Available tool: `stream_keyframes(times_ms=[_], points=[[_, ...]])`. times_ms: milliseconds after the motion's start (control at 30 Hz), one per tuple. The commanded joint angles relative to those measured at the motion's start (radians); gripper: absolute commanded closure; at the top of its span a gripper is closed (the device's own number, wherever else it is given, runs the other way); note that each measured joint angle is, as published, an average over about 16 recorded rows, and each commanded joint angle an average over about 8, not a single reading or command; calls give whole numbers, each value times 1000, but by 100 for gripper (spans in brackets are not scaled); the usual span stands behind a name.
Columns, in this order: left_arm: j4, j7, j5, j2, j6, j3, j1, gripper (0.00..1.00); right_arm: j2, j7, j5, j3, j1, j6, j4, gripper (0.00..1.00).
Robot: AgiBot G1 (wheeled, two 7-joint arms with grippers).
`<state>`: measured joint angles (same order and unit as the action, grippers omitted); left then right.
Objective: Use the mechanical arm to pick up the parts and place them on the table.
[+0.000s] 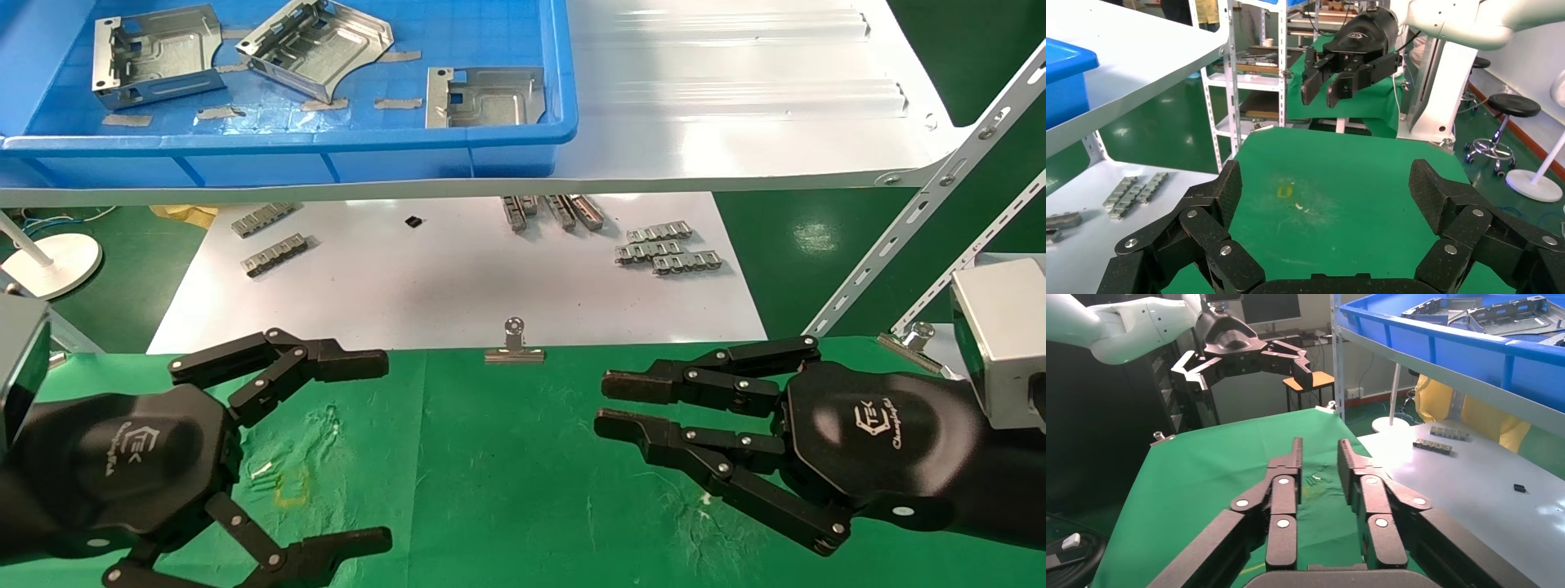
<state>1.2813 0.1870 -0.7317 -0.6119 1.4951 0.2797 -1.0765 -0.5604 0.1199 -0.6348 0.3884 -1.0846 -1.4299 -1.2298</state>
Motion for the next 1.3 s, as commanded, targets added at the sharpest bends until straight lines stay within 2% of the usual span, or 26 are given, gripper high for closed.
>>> stream_keyframes(times_ms=[33,567,767,900,1000,1133,1300], points=[[0,0,0,0,0,0,0,0,0,0,0,0,0,0,0,100],[0,1,2,0,-1,-1,-1,0,0,0,0,0,0,0,0,100],[-20,44,24,0,-36,-16,-48,0,0,0,0,0,0,0,0,100],[-39,94,4,1,-107,-24,-128,0,0,0,0,0,0,0,0,100],[-62,123,-58,-14,-177,-12,-216,0,0,0,0,0,0,0,0,100],[-144,165,-200,-78,-270,46,-371,0,0,0,0,0,0,0,0,100],[-340,202,-397,-202,-351,145,-586,0,0,0,0,0,0,0,0,100]])
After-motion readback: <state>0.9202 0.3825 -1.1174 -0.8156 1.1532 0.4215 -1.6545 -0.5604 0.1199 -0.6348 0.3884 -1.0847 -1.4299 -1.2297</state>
